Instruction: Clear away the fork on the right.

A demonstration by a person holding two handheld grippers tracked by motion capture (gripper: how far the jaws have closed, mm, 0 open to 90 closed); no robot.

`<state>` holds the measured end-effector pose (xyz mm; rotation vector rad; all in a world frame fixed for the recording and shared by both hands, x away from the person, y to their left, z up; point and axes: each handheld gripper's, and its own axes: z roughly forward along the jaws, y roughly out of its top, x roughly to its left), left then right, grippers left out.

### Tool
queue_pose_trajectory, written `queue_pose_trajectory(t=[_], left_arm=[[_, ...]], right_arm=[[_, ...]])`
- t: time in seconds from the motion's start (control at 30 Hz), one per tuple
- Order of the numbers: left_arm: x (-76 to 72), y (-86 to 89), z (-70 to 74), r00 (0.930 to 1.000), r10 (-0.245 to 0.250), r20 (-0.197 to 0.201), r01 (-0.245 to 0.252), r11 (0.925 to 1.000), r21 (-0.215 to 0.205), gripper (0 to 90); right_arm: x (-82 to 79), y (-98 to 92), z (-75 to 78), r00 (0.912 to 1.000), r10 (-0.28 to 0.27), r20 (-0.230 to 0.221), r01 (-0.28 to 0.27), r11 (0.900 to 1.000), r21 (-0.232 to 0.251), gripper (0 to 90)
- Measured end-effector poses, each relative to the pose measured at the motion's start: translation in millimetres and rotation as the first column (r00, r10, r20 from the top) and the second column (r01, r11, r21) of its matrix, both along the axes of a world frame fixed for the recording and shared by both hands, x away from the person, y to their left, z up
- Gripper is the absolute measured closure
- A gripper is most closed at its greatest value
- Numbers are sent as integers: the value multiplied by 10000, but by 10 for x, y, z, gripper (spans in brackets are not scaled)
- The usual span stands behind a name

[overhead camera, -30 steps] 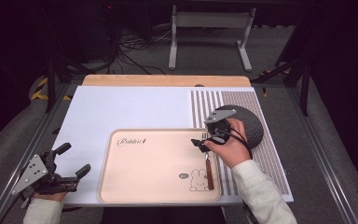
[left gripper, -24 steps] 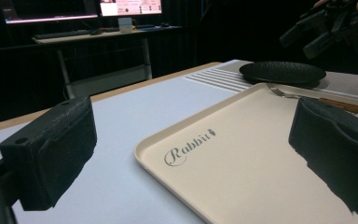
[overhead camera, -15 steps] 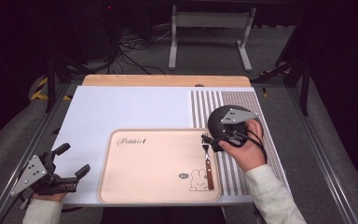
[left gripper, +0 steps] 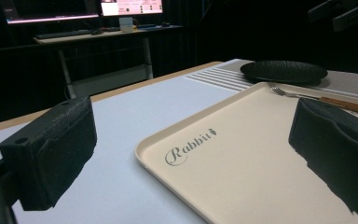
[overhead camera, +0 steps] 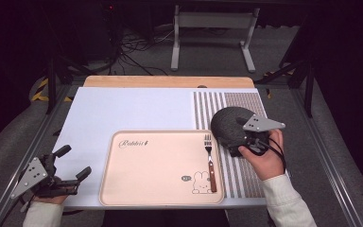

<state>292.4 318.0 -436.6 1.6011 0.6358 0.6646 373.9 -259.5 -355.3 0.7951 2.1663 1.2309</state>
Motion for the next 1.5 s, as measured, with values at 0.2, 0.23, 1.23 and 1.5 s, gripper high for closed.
queue_pose_trajectory(t=[0.2,0.23,1.23,1.5], left_arm=[[6,-2,3,10000,-27,-21,28,10000,43,13],[6,-3,4,10000,-12,6,12,10000,12,13],[10,3,-5,9999,-108,134,108,9999,-34,11],[11,1,-4,9998,-146,122,145,9999,45,11]], right_arm=[[-94,-175,-38,9991,92,417,-113,9987,503,61],[-105,-194,-46,9988,101,483,-128,9984,558,57],[-366,-859,-601,9916,-512,1188,261,9788,2033,33],[-397,-923,-732,9937,-589,951,358,9728,2288,39]])
